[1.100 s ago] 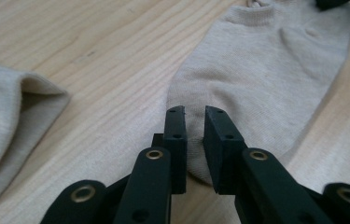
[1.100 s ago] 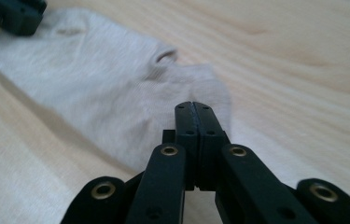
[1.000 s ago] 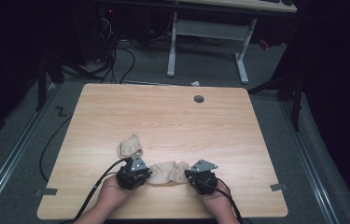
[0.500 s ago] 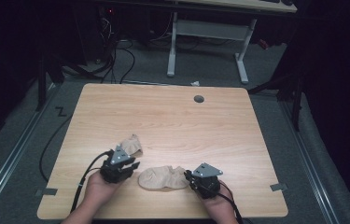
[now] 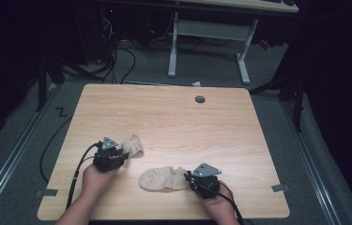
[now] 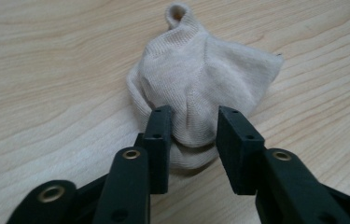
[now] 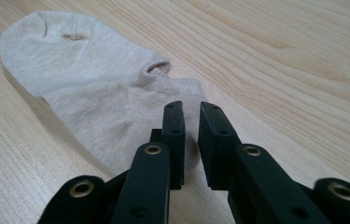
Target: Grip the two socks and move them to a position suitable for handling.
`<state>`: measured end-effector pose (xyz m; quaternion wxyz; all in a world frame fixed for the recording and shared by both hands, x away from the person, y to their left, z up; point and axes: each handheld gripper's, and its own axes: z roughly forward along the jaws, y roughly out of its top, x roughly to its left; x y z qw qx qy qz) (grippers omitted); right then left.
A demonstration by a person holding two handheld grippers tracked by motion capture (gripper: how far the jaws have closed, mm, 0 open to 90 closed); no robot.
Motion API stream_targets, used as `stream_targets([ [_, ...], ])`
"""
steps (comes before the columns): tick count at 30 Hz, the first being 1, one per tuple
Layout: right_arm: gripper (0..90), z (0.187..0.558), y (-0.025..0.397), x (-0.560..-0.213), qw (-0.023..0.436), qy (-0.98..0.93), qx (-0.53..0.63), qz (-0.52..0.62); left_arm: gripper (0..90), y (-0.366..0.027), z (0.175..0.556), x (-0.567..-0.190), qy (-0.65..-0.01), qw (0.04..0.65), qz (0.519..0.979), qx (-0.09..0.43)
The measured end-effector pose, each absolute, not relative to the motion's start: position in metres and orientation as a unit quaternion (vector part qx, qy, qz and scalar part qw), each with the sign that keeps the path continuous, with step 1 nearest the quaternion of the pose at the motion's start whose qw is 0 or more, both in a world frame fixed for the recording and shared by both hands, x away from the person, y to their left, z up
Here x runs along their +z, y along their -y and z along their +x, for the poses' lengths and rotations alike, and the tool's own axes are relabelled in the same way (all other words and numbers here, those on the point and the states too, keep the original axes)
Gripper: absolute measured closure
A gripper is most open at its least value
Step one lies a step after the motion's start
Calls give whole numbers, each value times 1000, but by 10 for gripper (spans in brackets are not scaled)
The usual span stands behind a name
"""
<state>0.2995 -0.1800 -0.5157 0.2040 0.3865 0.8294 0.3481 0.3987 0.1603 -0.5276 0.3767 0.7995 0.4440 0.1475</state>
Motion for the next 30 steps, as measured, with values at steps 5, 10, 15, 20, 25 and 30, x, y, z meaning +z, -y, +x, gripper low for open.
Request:
stream_targets([
  [5,801,300,178,-513,206,-826,360,383,707,-129,387,-528,-392,383,826,133],
  [10,790,299,172,-511,204,-826,367,375,737,-103,377,-527,-343,376,850,135],
  [15,771,303,162,-508,200,-824,376,373,745,-90,369,-526,-310,380,865,106],
  [20,823,328,139,-494,209,-822,384,365,744,-93,368,-525,-306,381,867,96],
  [25,899,376,105,-493,201,-834,358,367,744,-96,369,-525,-308,382,867,89],
  [30,896,400,75,-498,203,-853,330,351,740,-99,369,-525,-307,384,866,85],
])
